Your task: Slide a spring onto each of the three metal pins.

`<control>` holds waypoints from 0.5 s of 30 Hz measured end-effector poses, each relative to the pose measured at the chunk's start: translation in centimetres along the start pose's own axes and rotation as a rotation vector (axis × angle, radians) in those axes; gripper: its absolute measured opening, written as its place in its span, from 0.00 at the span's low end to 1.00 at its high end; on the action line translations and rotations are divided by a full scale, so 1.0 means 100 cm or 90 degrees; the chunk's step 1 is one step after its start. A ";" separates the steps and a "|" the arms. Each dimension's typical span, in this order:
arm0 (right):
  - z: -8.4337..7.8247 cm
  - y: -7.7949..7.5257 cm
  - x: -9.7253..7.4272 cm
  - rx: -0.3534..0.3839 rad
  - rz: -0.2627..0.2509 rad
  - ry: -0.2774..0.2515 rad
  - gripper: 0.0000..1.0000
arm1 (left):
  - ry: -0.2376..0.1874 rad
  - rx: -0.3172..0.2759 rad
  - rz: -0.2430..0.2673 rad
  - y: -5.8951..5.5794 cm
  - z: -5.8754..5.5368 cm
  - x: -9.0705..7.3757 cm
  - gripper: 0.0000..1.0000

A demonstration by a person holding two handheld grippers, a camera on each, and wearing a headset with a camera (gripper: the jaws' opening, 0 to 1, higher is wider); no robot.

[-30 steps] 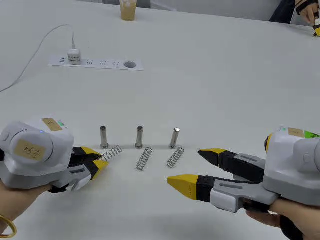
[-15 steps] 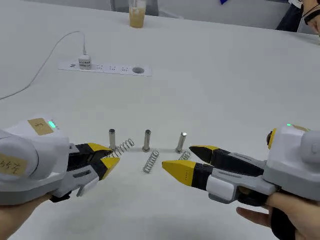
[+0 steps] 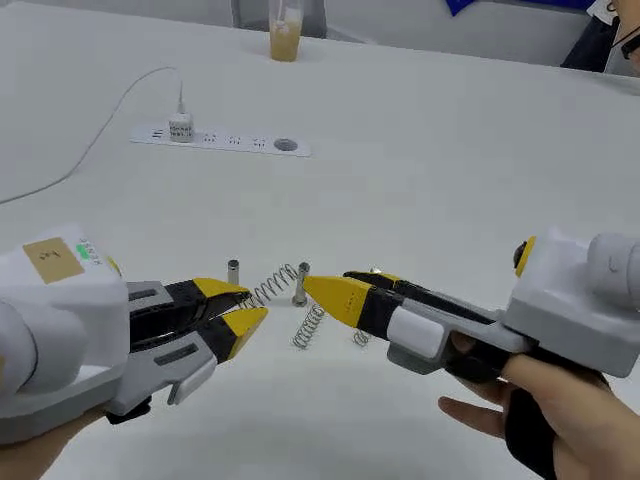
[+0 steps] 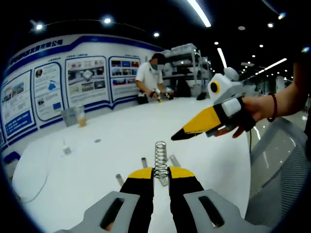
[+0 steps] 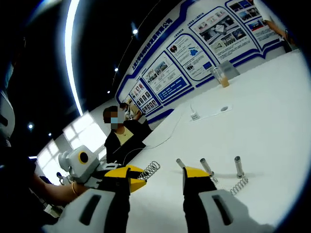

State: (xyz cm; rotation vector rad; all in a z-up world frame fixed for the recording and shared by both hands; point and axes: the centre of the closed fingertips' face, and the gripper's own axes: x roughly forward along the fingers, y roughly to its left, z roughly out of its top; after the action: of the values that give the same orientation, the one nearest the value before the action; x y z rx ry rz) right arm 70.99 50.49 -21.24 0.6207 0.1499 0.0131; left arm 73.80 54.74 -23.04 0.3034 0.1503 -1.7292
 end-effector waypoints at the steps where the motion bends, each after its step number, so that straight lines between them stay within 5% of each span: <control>1: 0.000 0.001 0.001 0.006 0.002 0.000 0.43 | -0.006 0.002 -0.002 -0.002 0.002 -0.001 0.10; 15: -0.002 0.016 0.014 0.071 0.037 -0.004 0.27 | -0.048 -0.001 -0.009 -0.009 0.012 -0.003 0.10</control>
State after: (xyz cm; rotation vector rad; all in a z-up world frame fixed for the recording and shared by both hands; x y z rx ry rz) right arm 72.40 51.99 -20.67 0.7360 0.1270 0.0597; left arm 72.86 54.85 -21.85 0.2357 0.0998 -1.7524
